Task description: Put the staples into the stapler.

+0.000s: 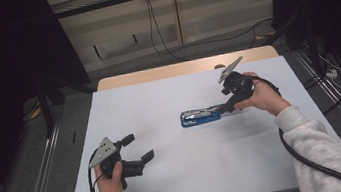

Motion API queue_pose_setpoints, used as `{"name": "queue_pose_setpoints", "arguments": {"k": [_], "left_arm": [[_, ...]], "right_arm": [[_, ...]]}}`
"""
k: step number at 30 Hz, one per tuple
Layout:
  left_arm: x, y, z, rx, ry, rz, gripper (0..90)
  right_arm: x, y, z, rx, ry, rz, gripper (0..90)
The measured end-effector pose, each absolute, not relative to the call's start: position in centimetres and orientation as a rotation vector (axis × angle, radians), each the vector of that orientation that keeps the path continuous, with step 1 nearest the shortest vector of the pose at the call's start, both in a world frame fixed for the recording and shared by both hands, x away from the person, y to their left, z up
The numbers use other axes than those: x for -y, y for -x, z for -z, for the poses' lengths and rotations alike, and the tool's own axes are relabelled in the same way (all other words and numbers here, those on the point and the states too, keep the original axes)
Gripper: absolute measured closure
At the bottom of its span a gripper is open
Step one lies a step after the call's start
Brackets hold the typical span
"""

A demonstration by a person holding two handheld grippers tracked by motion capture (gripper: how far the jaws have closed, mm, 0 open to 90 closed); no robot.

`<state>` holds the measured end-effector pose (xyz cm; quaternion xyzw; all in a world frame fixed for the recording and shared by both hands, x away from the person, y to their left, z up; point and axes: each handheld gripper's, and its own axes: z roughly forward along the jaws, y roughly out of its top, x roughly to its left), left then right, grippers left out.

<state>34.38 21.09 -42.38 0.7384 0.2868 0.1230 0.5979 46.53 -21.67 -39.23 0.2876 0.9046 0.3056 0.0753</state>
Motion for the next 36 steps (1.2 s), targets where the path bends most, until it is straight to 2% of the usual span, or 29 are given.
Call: {"name": "queue_pose_setpoints", "arguments": {"k": [36], "left_arm": [[-16.5, -38.8, 42.6, -0.734, -1.791, -0.247, 2.9]], "right_arm": [[25.7, -44.2, 39.6, -2.599, -0.967, -0.964, 13.2]]}}
